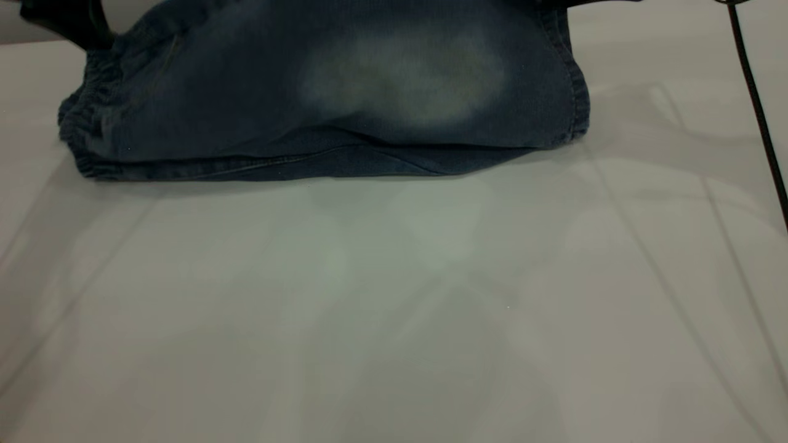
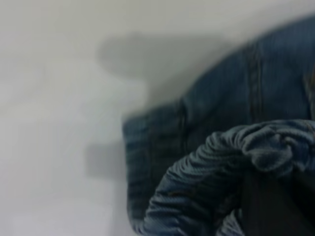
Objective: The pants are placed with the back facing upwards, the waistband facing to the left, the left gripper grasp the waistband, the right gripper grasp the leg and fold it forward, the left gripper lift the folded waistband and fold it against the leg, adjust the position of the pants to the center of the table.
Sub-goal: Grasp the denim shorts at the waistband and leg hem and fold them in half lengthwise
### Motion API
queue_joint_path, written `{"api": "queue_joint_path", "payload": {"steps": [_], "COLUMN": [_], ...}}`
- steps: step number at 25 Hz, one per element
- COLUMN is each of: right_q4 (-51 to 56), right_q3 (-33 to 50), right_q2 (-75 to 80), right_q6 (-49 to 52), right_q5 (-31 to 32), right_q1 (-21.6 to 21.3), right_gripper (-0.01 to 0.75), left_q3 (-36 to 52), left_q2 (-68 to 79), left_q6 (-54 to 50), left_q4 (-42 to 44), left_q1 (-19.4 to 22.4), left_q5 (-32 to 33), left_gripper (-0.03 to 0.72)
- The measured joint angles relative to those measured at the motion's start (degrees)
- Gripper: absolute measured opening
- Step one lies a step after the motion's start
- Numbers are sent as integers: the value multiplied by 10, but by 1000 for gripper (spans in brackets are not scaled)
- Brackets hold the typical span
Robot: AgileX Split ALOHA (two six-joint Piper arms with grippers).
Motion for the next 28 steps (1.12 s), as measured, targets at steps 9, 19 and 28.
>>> {"api": "queue_joint_path", "payload": {"steps": [9, 19, 28], "right_q4": [0, -46, -42], "right_q3": [-52, -52, -51], "right_q2": [78, 79, 48], "right_q6": [0, 55, 56], "right_q5": [-40, -48, 14], "right_q1": [0, 0, 0], "right_gripper": [14, 29, 370], "left_q3": [-97, -98, -103], "left_q2": [80, 108, 78], "left_q6": [1, 24, 46], "left_q4": [0, 0, 0], "left_q1": [0, 0, 0], "left_q5": [10, 23, 12], "left_gripper": [78, 78, 314]}}
